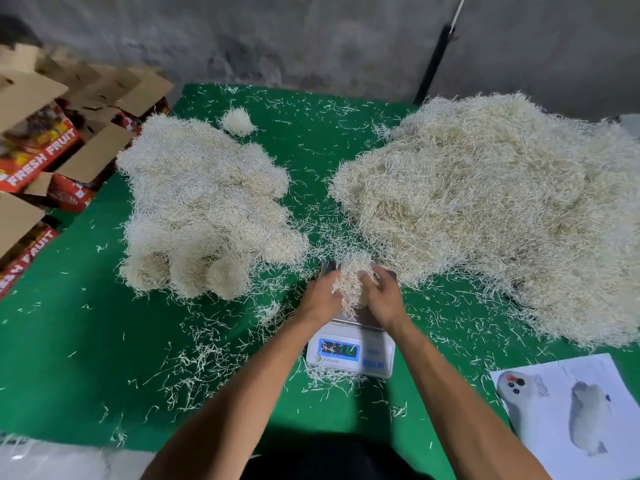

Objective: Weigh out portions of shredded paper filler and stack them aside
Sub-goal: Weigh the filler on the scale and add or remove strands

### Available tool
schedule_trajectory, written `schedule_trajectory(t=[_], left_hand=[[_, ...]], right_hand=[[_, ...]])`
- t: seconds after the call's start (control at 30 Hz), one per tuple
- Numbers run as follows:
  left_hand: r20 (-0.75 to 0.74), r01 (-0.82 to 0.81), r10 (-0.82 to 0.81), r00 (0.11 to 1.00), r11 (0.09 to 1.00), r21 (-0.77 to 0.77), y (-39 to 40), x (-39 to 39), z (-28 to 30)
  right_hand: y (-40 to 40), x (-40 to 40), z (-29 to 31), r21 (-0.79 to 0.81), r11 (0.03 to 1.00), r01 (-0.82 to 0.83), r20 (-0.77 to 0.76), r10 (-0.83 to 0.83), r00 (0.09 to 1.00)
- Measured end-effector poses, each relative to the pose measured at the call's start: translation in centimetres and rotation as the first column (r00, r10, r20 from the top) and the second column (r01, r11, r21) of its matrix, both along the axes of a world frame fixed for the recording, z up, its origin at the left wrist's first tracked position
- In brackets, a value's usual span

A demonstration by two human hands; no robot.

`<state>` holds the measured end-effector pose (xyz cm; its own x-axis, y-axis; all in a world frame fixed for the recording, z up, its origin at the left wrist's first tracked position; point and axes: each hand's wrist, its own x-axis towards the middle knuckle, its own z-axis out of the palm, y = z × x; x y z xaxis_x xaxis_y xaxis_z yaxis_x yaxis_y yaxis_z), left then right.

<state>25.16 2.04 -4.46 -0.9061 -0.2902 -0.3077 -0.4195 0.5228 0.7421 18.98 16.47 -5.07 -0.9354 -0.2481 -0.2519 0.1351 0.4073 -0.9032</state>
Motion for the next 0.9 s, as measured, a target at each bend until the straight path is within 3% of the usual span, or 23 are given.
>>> schedule_trajectory(t=[0.07,0.13,0.23,0.27,0.33,0.4,0.47,0.67,0.8,0.9], left_hand=[[-0.048,-0.148,0.167,0.985,0.95,0.276,-0.1,-1.2,0.8],[-0.057,-0.25,0.35,0.935,0.764,0.595,-0.4,-2.3,2.6],[0.062,-0.338,0.475,0.878,0.522,0.783,-1.5,-4.2,4.3],[0.083,-0.371,0.491,0.867,0.525,0.766,-1.9,-4.7,4.8],[0.058,-0.407,0.505,0.861,0.617,0.674,-3.0,-5.5,5.5],[0.01,-0.399,0.493,0.87,0.692,0.602,-3.9,-6.1,5.6],[-0.037,-0.363,0.462,0.886,0.741,0.565,-4.5,-6.7,5.5],[0.06,-0.434,0.499,0.865,0.682,0.589,-3.5,-8.2,5.9],[0.057,-0.402,0.449,0.891,0.727,0.556,-2.9,-8.0,7.6],[0.036,-0.474,0.561,0.827,0.661,0.582,-4.8,-6.9,7.0]], right_hand=[[-1.1,-0.2,-0.1,-0.054,0.995,0.086,0.014,-0.086,0.996],[-2.0,-0.7,0.7,-0.125,0.985,0.117,-0.015,-0.12,0.993],[-3.8,-1.6,3.1,-0.306,0.951,-0.055,-0.03,0.048,0.998],[-4.4,-2.1,4.0,-0.346,0.935,-0.075,-0.029,0.07,0.997],[-5.1,-3.4,5.9,-0.341,0.939,-0.054,-0.053,0.038,0.998],[-5.4,-4.8,7.2,-0.14,0.988,-0.069,-0.209,0.039,0.977],[-5.5,-6.0,8.2,-0.048,0.993,-0.105,-0.239,0.09,0.967],[-7.9,-11.7,8.8,-0.05,0.999,-0.011,0.008,0.012,1.0],[-8.3,-17.0,9.9,0.013,0.968,0.253,0.06,-0.253,0.966],[-5.5,-20.7,11.3,-0.086,0.923,0.375,0.076,-0.369,0.926]])
